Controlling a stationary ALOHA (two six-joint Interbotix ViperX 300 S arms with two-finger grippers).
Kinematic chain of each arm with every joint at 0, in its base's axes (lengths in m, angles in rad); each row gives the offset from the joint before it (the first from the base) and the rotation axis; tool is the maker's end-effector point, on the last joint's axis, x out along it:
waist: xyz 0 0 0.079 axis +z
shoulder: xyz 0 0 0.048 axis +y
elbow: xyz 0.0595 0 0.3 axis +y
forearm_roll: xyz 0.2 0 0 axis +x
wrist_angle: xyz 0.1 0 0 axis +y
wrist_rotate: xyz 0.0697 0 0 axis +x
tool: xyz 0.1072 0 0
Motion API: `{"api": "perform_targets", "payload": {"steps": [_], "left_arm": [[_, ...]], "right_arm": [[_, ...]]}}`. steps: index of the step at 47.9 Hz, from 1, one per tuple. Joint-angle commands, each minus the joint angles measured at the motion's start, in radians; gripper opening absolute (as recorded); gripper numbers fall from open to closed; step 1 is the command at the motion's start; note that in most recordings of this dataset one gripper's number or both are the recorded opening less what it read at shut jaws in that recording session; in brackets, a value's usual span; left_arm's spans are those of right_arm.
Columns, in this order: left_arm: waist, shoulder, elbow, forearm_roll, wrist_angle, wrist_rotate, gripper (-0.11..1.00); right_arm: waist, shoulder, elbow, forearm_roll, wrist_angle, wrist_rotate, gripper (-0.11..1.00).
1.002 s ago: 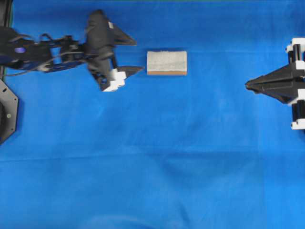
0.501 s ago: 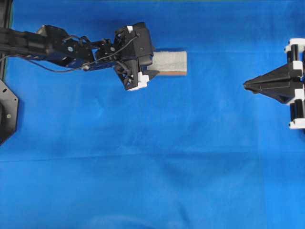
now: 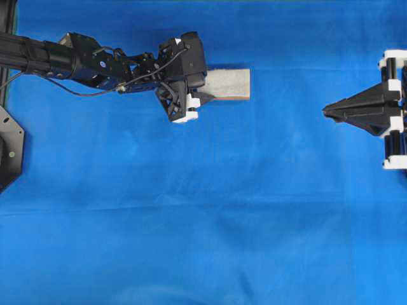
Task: Hand over the sponge with the left arm and wipe it with the right arm.
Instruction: 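Close the left gripper on the sponge's left end and lift it, then hold the sponge up toward the center, right gripper opening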
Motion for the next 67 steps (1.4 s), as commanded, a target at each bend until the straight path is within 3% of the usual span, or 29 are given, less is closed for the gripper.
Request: {"api": "perform_targets", "payload": {"steps": [1, 10, 24, 33, 40, 62, 67], "left_arm": [[-0.006, -0.046, -0.012, -0.002, 0.018, 0.000, 0.43], [-0.020, -0.127, -0.012, -0.003, 0.080, -0.077, 0.40], [-0.141, -0.345, -0.011, -0.008, 0.241, -0.127, 0.40], [-0.242, -0.394, -0.005, -0.008, 0.264, -0.255, 0.35], [-0.276, -0.396, -0.003, -0.008, 0.264, -0.330, 0.34], [-0.276, -0.400, 0.003, -0.008, 0.262, -0.337, 0.34], [-0.276, -0.400, 0.005, -0.009, 0.264, -0.337, 0.34]], "right_arm": [[-0.005, 0.011, -0.017, -0.002, -0.003, 0.002, 0.00], [-0.011, 0.026, -0.017, 0.000, -0.006, 0.005, 0.00], [-0.011, 0.029, -0.031, 0.000, -0.003, 0.005, 0.00], [-0.011, 0.041, -0.041, -0.002, -0.003, 0.005, 0.00], [-0.011, 0.060, -0.055, -0.002, 0.002, 0.005, 0.00], [0.017, 0.238, -0.153, 0.000, -0.005, 0.005, 0.01], [0.023, 0.296, -0.186, 0.000, 0.000, 0.002, 0.27]]}}
